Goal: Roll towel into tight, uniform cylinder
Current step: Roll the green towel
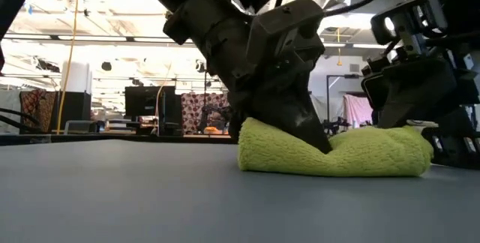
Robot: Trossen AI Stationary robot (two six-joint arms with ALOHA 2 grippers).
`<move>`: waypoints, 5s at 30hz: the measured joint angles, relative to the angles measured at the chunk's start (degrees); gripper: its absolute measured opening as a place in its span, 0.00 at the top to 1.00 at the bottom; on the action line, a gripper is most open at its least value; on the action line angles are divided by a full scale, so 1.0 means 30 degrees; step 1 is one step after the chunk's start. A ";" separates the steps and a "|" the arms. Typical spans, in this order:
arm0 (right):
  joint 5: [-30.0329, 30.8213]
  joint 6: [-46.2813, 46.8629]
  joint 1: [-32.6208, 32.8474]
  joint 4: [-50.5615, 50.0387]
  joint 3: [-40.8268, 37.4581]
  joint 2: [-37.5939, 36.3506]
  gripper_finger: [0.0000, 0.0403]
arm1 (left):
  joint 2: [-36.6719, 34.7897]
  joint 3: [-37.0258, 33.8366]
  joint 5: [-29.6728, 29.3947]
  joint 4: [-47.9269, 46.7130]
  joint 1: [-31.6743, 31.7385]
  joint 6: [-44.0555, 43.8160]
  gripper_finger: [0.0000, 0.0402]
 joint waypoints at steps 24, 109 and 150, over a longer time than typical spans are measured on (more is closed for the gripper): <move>-0.0084 -0.0015 -0.0242 -0.6362 -0.0200 -0.4450 0.62 | 0.0255 -0.0007 0.0085 -0.0157 0.0024 -0.0524 0.74; 0.6118 -1.9434 0.4378 -1.3539 0.7206 -0.0137 0.56 | -0.1611 -0.0051 0.6806 -0.4576 0.3507 -0.4428 0.74; 0.5793 -1.8789 0.3598 -1.3245 0.7191 -0.0129 0.56 | -0.1924 0.0000 -0.9553 -0.3391 -0.4041 0.8065 0.74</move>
